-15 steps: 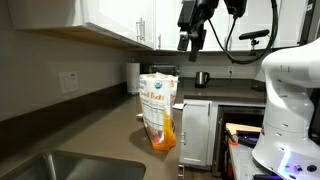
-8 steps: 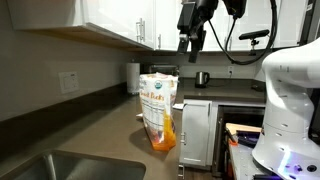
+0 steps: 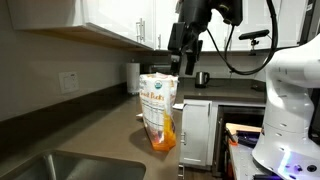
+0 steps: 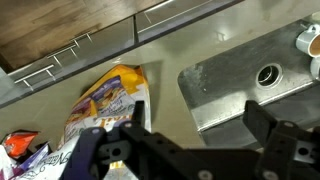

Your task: Turn the plastic packaging around.

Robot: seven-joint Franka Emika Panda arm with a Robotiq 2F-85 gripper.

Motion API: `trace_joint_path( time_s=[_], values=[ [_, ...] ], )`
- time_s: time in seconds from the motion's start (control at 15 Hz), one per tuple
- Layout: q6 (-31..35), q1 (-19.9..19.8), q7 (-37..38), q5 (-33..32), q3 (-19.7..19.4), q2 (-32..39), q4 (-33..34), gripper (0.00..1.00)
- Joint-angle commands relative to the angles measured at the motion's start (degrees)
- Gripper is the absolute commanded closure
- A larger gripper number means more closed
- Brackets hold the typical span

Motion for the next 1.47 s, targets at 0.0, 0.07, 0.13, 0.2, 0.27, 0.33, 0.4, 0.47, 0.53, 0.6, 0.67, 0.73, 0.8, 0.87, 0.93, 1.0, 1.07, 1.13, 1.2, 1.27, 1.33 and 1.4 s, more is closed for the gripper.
trace_joint_path(
  time_s=[0.0,0.07,0.13,0.2,0.27,0.33,0.4,0.47,0.53,0.6,0.67,0.73,0.8,0.87,0.93,1.0,1.07,1.13,1.2,1.27,1.33,1.4],
  values=[
    [5.1,-2.6,6.0,-4.6,4.3,5.2,0.4,0.0],
    [5.9,-3.7,7.8,-6.7,5.3,6.4,0.5,0.0],
    [6.1,-4.6,9.5,-8.8,6.0,7.3,0.7,0.0],
    [6.5,-5.7,11.4,-11.2,6.5,8.3,0.7,0.0],
    [6.6,-6.4,13.1,-13.3,6.8,9.1,0.9,0.0],
    [6.8,-7.3,14.9,-15.5,7.0,9.9,1.0,0.0],
    [6.6,-7.6,16.3,-16.8,6.7,10.8,1.3,0.0],
    [6.5,-7.9,17.6,-17.9,6.2,11.7,1.5,0.0],
    [6.1,-7.3,18.3,-17.5,5.1,12.5,2.0,0.0],
    [5.7,-5.2,16.6,-17.5,4.0,10.3,0.4,0.0],
    [5.7,-5.3,17.1,-17.6,3.7,10.9,0.6,0.0],
    [5.8,-4.3,17.1,-16.8,3.4,10.6,0.4,0.0],
    [6.1,-3.7,17.4,-16.6,3.2,10.4,0.2,0.0],
    [6.4,-3.6,17.9,-17.2,3.4,10.3,0.0,0.0],
    [6.9,-3.5,18.3,-17.5,3.5,10.2,-0.3,0.0],
    [7.4,-3.8,19.0,-18.4,3.9,10.1,-0.5,0.0],
    [7.5,-3.9,19.4,-18.7,3.9,10.2,-0.5,0.0],
    [8.0,-4.5,20.4,-20.2,4.4,10.2,-0.6,0.0],
    [8.4,-4.7,21.1,-21.5,4.6,10.3,-0.6,0.0],
    [8.9,-5.0,21.8,-23.0,4.8,10.5,-0.7,0.02],
    [9.3,-5.2,22.5,-24.3,4.8,10.7,-0.6,0.26],
    [9.6,-5.4,23.1,-25.6,4.7,11.0,-0.5,0.27]
  ],
)
